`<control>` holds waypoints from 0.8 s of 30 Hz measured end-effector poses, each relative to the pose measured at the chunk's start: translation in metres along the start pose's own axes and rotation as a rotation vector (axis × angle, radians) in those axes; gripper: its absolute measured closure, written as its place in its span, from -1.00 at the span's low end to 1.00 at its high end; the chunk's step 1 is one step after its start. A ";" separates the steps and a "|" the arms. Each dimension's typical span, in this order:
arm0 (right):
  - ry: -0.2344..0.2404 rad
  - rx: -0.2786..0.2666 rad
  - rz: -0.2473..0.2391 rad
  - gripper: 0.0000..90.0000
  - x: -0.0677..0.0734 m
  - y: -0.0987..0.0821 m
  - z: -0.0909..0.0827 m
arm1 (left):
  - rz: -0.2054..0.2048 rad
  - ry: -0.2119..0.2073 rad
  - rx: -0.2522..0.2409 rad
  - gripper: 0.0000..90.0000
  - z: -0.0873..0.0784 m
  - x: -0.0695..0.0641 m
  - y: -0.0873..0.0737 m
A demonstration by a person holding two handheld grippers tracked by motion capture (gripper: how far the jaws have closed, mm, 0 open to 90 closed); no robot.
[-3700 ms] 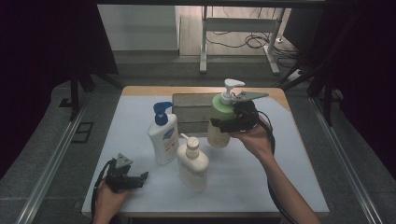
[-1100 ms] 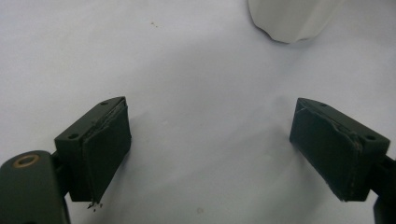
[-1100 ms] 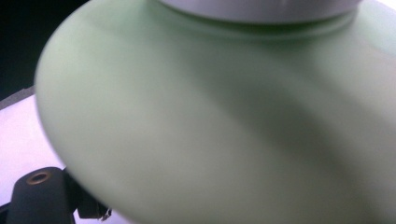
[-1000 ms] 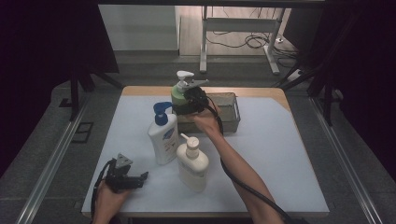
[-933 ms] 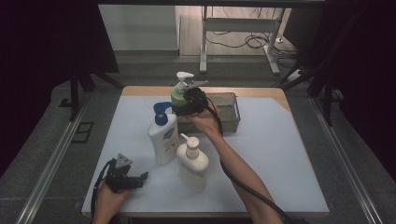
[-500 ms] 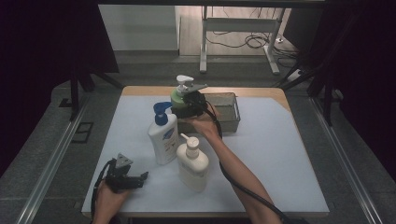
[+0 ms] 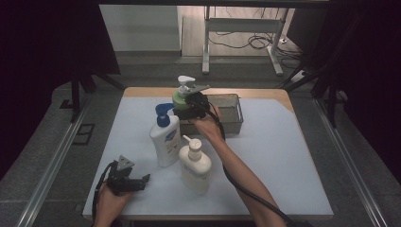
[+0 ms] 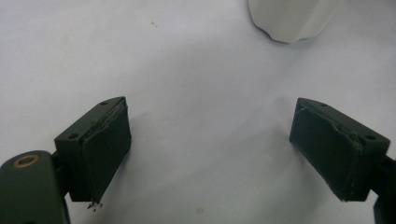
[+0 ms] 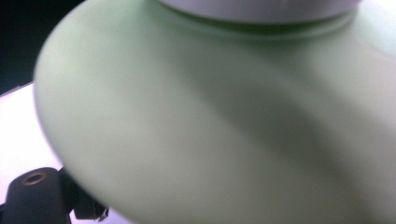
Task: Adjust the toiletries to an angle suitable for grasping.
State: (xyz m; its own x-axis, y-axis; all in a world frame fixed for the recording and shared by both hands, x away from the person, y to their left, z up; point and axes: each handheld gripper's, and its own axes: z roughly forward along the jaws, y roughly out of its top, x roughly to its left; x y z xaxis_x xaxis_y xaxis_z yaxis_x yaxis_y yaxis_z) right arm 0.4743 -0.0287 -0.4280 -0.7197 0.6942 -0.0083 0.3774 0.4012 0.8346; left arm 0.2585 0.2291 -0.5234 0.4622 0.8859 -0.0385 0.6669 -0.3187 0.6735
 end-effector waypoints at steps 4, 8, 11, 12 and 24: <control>0.025 -0.012 0.002 -0.80 -0.003 -0.002 -0.003 | 0.000 0.001 0.000 -0.73 0.000 0.000 0.000; 0.055 -0.012 -0.013 -0.95 -0.006 -0.002 -0.007 | 0.000 0.001 0.000 -0.73 0.000 0.000 0.000; 0.061 -0.015 -0.026 -0.98 -0.007 -0.002 -0.009 | 0.002 0.002 -0.001 -0.73 0.000 0.000 0.000; 0.063 -0.015 -0.032 -1.00 -0.007 -0.002 -0.011 | 0.002 0.002 -0.001 -0.73 0.000 0.000 0.000; 0.073 -0.022 -0.053 -1.00 -0.008 -0.004 -0.033 | 0.001 0.002 -0.001 -0.73 0.000 0.000 0.000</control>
State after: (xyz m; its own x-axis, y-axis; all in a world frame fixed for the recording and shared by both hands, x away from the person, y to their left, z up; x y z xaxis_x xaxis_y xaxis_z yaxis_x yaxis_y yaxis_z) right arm 0.4594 -0.0560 -0.4128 -0.7792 0.6266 -0.0134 0.3253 0.4227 0.8458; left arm 0.2586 0.2291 -0.5235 0.4621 0.8861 -0.0362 0.6656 -0.3195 0.6745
